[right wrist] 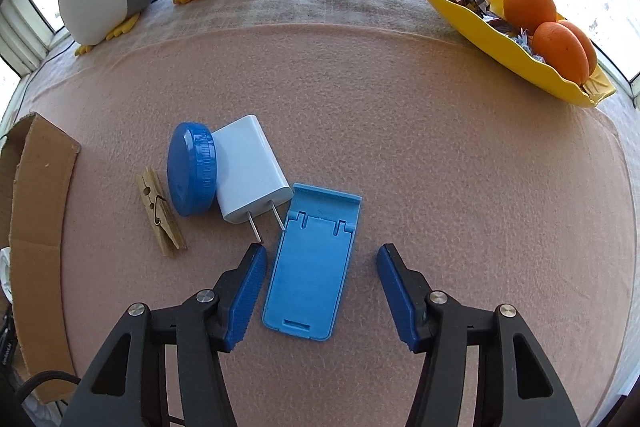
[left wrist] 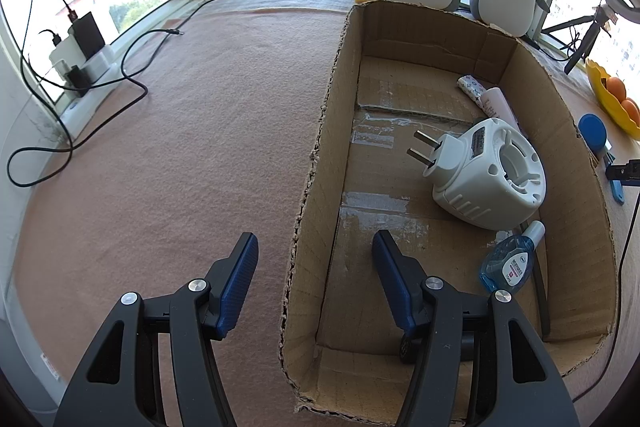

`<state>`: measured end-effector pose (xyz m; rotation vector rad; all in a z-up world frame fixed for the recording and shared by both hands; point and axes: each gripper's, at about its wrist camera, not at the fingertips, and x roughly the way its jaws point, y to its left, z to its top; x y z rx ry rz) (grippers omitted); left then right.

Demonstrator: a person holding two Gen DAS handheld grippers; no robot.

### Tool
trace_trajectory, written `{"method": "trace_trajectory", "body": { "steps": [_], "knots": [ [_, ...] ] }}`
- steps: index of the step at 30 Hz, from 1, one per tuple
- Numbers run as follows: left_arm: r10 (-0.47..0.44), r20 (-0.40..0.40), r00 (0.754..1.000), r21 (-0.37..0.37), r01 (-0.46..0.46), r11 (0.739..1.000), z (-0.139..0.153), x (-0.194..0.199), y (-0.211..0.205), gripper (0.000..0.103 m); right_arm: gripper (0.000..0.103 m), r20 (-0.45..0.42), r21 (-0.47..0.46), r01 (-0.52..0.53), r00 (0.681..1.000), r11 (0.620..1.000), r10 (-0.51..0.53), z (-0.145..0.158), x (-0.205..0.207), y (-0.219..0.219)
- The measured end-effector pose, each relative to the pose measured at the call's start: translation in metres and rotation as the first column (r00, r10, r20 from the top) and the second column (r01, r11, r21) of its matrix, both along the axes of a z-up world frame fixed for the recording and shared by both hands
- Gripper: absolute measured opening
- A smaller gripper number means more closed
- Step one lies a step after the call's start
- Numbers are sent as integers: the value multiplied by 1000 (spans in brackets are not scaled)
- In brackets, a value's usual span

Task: Organize rigid objects
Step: 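Close the right gripper on the phone stand and lift it toward the box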

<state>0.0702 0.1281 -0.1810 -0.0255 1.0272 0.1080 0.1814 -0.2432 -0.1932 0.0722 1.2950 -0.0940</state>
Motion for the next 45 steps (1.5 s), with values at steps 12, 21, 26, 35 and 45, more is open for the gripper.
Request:
{"method": "trace_trajectory", "body": {
  "steps": [12, 21, 26, 35, 45],
  "knots": [
    [0, 0, 1000, 0, 0, 1000, 0, 0, 0, 60, 33, 10, 36, 32, 999, 999, -33, 3, -10, -23],
    [0, 1, 1000, 0, 0, 1000, 0, 0, 0, 60, 33, 103, 21, 38, 994, 999, -40, 35, -28, -19],
    [0, 0, 1000, 0, 0, 1000, 0, 0, 0, 60, 33, 173, 18, -20, 985, 1000, 16, 64, -29, 5],
    [0, 1, 1000, 0, 0, 1000, 0, 0, 0, 60, 33, 263, 65, -195, 949, 979, 172, 106, -32, 81],
    [0, 2, 1000, -1, 0, 1000, 0, 0, 1, 60, 33, 278, 163, -400, 896, 902, 347, 117, -56, 172]
  ]
}}
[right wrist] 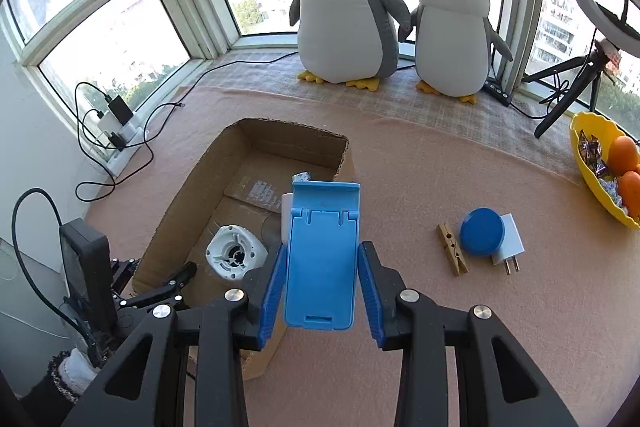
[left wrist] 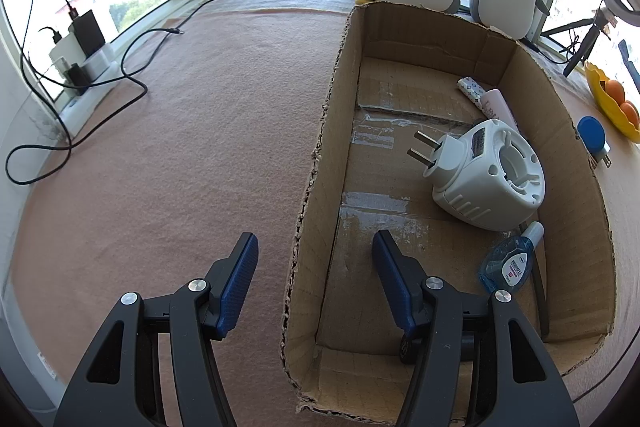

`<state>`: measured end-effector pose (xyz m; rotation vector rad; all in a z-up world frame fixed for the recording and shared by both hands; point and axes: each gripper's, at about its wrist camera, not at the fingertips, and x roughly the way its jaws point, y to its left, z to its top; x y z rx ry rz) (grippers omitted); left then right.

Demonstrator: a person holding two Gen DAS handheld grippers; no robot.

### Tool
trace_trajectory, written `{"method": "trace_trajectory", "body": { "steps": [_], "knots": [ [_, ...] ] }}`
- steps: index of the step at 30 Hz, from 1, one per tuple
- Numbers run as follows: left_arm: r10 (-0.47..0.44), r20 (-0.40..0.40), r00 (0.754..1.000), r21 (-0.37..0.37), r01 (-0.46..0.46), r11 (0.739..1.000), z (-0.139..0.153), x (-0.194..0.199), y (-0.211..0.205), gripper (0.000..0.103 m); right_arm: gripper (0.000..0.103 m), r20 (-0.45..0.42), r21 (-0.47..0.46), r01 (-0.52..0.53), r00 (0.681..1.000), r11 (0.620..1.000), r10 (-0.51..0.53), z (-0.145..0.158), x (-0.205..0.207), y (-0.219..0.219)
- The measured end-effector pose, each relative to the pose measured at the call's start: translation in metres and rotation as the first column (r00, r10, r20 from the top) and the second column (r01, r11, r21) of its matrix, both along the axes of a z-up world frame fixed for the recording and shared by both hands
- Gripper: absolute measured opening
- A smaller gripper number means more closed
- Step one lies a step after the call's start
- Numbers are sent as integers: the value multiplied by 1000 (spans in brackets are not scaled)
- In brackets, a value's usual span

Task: Organize rigid objects
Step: 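Close the right gripper on the phone stand and lift it toward the box, then lower the phone stand into the box and open the right gripper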

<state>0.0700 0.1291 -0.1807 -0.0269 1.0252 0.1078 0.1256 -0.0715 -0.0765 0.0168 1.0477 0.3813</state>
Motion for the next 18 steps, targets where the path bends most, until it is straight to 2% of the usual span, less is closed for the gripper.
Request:
{"method": "trace_trajectory", "body": {
  "steps": [3, 10, 18],
  "knots": [
    [0, 0, 1000, -1, 0, 1000, 0, 0, 0, 60, 33, -21, 29, -43, 999, 999, 43, -5, -6, 21],
    [0, 0, 1000, -1, 0, 1000, 0, 0, 0, 60, 33, -59, 31, -113, 992, 993, 115, -24, -17, 59],
    [0, 0, 1000, -1, 0, 1000, 0, 0, 0, 60, 33, -85, 24, -143, 986, 989, 144, -38, -22, 78]
  ]
}}
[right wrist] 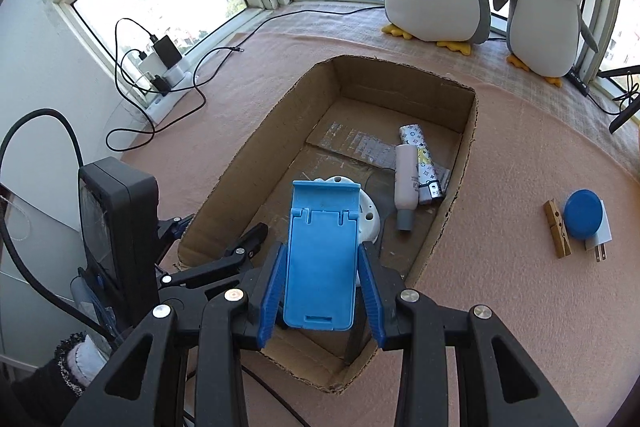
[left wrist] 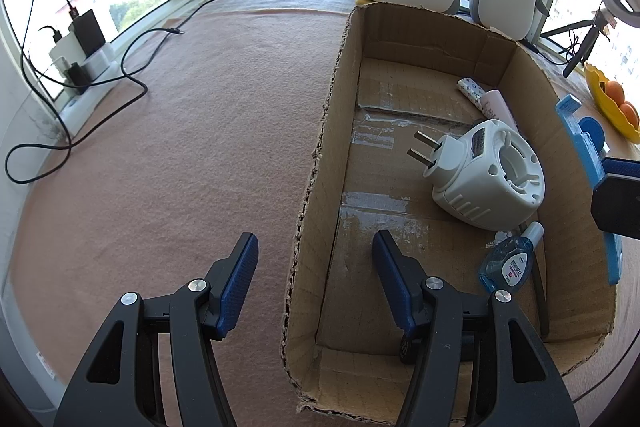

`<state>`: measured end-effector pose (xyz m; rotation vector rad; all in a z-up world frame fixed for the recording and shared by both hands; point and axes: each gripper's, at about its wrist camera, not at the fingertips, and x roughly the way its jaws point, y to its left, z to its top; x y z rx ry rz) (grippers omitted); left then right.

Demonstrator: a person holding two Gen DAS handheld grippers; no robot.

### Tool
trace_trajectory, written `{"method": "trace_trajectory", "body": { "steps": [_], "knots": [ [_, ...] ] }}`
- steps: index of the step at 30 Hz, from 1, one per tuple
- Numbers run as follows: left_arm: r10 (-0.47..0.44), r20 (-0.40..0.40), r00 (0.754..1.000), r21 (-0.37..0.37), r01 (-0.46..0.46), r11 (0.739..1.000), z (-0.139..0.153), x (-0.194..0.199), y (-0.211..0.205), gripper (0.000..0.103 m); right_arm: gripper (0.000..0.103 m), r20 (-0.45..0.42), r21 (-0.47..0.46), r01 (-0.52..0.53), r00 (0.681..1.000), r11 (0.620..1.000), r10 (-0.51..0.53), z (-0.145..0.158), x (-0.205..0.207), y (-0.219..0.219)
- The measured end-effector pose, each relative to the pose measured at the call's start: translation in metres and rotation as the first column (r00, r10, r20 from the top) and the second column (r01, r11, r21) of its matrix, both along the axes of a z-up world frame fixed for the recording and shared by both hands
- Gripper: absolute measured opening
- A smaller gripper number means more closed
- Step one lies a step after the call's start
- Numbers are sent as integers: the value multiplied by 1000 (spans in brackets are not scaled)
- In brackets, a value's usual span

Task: Organize rigid objects
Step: 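Lower the phone stand into the box and open the right gripper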

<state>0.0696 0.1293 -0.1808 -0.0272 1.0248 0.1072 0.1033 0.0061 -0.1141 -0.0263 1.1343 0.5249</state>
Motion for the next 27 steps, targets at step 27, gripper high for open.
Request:
{"method": "trace_trajectory", "body": {
  "steps": [27],
  "knots": [
    [1, 2, 1000, 0, -1, 1000, 1, -1, 0, 60, 56, 65, 22, 61, 996, 998, -62, 13, 6, -31]
  ]
}}
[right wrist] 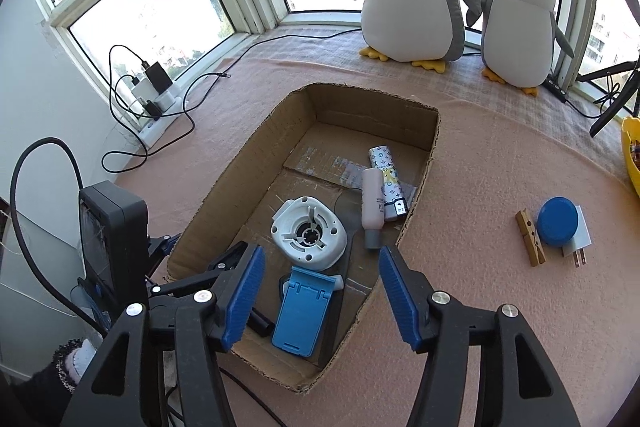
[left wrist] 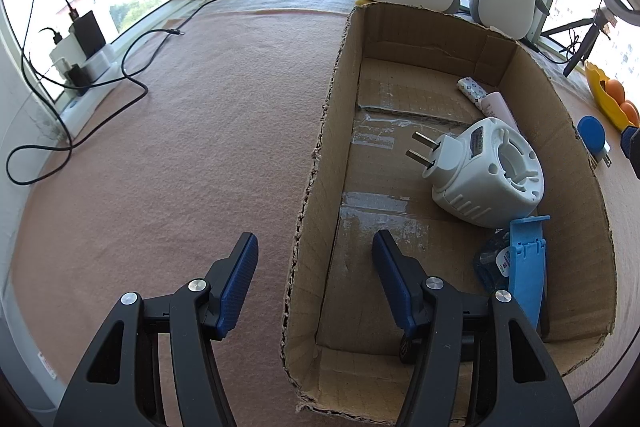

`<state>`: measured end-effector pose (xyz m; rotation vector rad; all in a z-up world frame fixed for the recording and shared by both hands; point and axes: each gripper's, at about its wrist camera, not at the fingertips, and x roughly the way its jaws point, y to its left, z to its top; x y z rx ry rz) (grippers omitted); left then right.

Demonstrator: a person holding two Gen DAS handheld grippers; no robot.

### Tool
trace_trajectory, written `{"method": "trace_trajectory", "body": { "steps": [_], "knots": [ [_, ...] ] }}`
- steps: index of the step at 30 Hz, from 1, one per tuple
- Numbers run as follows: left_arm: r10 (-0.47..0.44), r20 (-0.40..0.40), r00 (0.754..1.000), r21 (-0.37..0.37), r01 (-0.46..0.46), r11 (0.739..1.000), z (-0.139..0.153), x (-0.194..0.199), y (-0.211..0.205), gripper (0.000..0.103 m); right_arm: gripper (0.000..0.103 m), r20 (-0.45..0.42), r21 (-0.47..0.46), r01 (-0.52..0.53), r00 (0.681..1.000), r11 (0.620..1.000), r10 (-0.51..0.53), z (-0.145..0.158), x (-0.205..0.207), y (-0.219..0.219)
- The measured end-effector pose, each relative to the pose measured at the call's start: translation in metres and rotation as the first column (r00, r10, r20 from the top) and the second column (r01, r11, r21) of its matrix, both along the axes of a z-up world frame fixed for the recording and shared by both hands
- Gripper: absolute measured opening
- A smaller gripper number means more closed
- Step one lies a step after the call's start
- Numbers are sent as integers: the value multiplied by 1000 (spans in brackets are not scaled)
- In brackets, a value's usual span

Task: Organize rigid objects
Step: 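Lower the phone stand into the box and open the right gripper, then move the right gripper to the wooden clothespin and close on it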

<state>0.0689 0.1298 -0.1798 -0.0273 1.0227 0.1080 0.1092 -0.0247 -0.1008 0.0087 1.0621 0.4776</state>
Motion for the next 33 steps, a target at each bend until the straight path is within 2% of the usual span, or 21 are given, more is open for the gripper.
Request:
{"method": "trace_trajectory", "body": {
  "steps": [17, 30, 33],
  "knots": [
    [-1, 0, 1000, 1, 1, 1000, 0, -1, 0, 60, 56, 1, -52, 215, 977, 975, -215, -15, 28, -117],
    [2, -2, 1000, 5, -2, 1000, 1, -1, 3, 60, 55, -87, -103, 231, 967, 968, -240, -62, 62, -146],
    [4, -3, 1000, 7, -4, 1000, 1, -1, 4, 61, 51, -108, -108, 229, 965, 967, -240, -71, 71, -148]
  ]
}}
